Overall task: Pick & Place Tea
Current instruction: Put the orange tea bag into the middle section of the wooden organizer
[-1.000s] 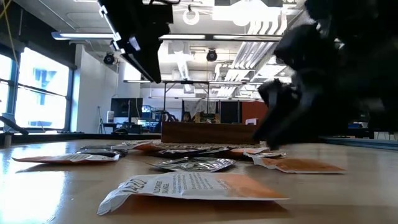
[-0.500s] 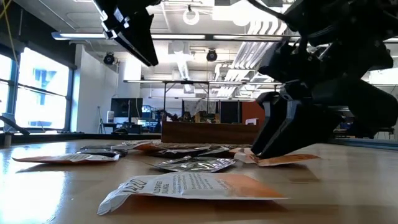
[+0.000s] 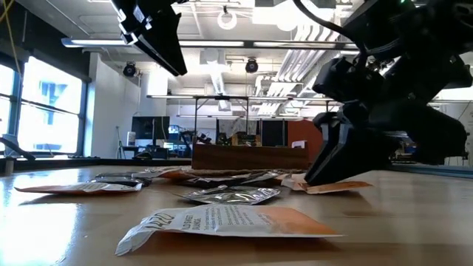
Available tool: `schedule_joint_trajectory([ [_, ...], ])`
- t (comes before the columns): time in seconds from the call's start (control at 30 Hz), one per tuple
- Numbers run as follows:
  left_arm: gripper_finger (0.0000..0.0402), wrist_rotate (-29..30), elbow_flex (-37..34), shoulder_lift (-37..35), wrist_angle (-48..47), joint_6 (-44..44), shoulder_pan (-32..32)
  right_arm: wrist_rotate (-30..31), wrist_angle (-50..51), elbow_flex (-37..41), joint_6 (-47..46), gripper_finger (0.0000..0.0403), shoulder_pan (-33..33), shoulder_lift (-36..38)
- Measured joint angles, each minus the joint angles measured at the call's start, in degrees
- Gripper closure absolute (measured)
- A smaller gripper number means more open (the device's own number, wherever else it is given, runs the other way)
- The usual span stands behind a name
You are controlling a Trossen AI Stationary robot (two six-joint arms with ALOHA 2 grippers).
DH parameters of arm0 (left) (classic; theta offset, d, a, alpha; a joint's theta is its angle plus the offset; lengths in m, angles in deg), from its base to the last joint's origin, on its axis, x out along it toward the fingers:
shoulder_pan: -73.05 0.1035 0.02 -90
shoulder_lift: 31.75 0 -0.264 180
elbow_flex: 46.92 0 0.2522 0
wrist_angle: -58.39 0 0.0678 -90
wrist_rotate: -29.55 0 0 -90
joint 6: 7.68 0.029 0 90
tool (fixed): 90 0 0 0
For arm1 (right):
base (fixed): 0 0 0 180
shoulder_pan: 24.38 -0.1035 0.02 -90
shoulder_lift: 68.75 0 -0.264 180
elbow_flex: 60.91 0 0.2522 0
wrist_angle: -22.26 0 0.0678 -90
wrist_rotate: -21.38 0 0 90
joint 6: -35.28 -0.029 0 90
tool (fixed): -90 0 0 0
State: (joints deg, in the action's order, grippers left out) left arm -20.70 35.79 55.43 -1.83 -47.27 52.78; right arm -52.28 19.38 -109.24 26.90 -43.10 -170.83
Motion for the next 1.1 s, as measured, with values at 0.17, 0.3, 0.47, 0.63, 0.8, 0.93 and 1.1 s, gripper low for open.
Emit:
schedule_joint_trajectory([
  [0.17,0.0262,0.0,0.0,0.0,0.0,0.0,0.0,-1.3,-0.9,0.2,-2.8,0.0394,-0.2,-0.1],
  [0.3,0.0262,0.0,0.0,0.0,0.0,0.0,0.0,-1.7,-4.5,0.4,-1.5,0.0383,-1.5,1.9],
  [0.47,0.0262,0.0,0.0,0.0,0.0,0.1,0.0,0.7,-3.1,0.3,2.2,0.0357,-3.0,7.8],
  [0.63,0.0262,0.0,0.0,0.0,0.0,0.1,0.0,2.1,1.9,0.4,0.9,0.0319,-3.6,12.4],
  [0.8,0.0262,0.0,0.0,0.0,0.0,0.1,0.0,4.0,9.1,0.4,-2.9,0.0278,-3.6,11.5],
  [0.93,0.0262,0.0,0.0,0.0,0.0,0.1,0.0,4.0,9.6,0.3,-5.6,0.0262,-4.0,9.6],
  [1.1,0.0262,0.0,0.0,0.0,0.0,0.1,0.0,2.3,7.8,0.2,-4.3,0.0257,-4.5,7.4],
])
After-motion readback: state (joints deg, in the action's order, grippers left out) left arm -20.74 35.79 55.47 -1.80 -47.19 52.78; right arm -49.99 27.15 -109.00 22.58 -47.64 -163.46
